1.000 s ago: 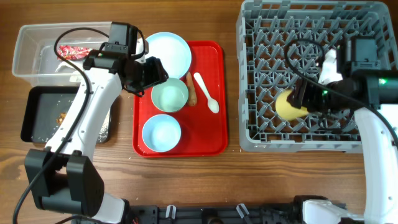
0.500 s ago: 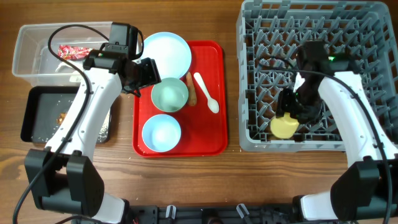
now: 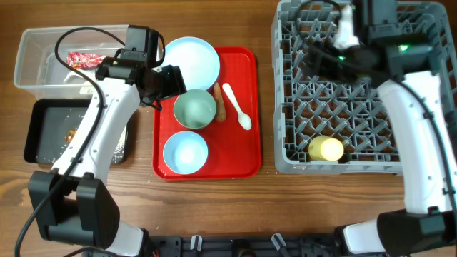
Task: Sort waste into correct bins and load items into the dishwasher rack
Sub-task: 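Grasp the light-green bowl on the red tray with the right gripper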
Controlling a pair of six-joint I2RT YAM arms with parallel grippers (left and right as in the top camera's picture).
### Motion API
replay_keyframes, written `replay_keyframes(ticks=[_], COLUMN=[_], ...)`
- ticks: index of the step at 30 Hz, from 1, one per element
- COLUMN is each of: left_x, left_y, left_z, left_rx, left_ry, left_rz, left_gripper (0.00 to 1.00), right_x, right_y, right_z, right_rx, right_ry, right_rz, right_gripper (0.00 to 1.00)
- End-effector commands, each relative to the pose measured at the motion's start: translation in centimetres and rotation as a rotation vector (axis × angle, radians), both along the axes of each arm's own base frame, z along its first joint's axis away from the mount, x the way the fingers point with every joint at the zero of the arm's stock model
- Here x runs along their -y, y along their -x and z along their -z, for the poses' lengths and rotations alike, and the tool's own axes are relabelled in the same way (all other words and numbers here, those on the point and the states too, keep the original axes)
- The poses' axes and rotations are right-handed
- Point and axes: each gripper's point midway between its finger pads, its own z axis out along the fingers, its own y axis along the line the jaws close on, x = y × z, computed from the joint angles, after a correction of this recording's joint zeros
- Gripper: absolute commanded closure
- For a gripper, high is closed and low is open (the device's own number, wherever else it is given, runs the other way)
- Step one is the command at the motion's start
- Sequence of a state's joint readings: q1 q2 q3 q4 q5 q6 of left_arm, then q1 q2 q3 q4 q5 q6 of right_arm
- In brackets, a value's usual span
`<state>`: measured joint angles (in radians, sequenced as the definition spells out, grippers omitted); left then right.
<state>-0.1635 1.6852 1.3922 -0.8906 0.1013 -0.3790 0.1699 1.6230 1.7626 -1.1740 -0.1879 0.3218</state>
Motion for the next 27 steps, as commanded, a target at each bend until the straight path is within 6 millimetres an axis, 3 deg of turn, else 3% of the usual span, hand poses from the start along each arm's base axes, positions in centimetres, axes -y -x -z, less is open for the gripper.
replay_keyframes(ticks=[1,4,6,8,10,12,18,24,27], left_x=[-1.4,-6.1,-11.0,-14.7,-17.8,-19.4,-19.8,-19.7,-19.7], left_y=[-0.9,-1.2,-0.4,0.9,2.4,3.5,4.4,4.5,4.5], left_z=[-1.9,-5.0,-6.8,-7.1,-6.8,-6.5,-6.1,-6.0,-5.9], left_rx=[0.047,0.082,0.107,0.096,0.059,0.031,-0.002,-0.010,-0.014], left_ry=[0.007,0.007,0.003,-0.002,-0.005,-0.004,-0.001,0.000,0.000], left_rz=[-0.057,-0.176,-0.299,-0.399,-0.488,-0.539,-0.557,-0.557,-0.557], left_gripper=[0.22,0.21,0.21,0.21,0.20,0.20,0.18,0.17,0.17], right_x=[-7.3,-14.6,-19.0,-21.3,-22.0,-22.2,-22.1,-22.6,-22.7], right_y=[-0.9,-2.1,-1.4,-0.6,-0.5,-0.9,-0.8,-0.8,-0.8], right_z=[-0.3,3.9,8.1,11.2,14.1,16.2,21.4,22.7,22.7], right_rx=[0.040,-0.013,-0.092,-0.141,-0.155,-0.145,-0.220,-0.230,-0.225], right_ry=[-0.110,-0.165,-0.164,-0.135,-0.046,0.018,0.080,0.078,0.077], right_rz=[-0.117,-0.219,-0.288,-0.313,-0.299,-0.295,-0.289,-0.313,-0.316], right_gripper=[0.23,0.29,0.37,0.43,0.44,0.50,0.54,0.57,0.68])
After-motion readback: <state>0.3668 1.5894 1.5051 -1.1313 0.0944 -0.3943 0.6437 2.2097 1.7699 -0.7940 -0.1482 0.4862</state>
